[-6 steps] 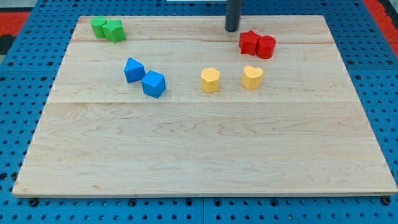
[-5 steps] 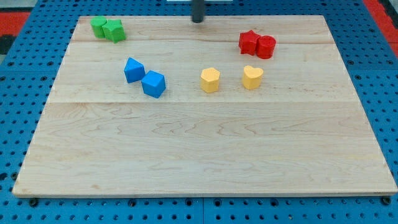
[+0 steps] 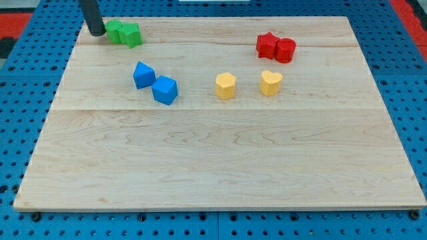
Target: Push the green circle along with green star towards the blue triangle
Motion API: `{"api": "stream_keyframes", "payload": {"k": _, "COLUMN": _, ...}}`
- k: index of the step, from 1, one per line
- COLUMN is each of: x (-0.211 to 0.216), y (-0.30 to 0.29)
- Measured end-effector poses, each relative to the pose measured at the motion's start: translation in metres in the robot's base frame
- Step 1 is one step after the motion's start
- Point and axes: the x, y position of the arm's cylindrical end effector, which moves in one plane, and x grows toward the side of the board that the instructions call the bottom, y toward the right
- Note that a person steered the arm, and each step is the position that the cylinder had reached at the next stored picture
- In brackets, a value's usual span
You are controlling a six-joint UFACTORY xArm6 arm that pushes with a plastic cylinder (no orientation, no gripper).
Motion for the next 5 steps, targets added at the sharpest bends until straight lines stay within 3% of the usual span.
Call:
{"api": "stream_keyframes", "payload": {"k": 1, "x": -0.031, "y": -0.019}}
{"api": "stream_keyframes", "payload": {"k": 2, "x": -0.021, "y": 0.043}}
{"api": "stream_keyframes", "payload": {"k": 4, "x": 0.045, "y": 0.037}}
{"api": "stream_keyframes", "payload": {"k": 5, "x": 0.061, "y": 0.064}}
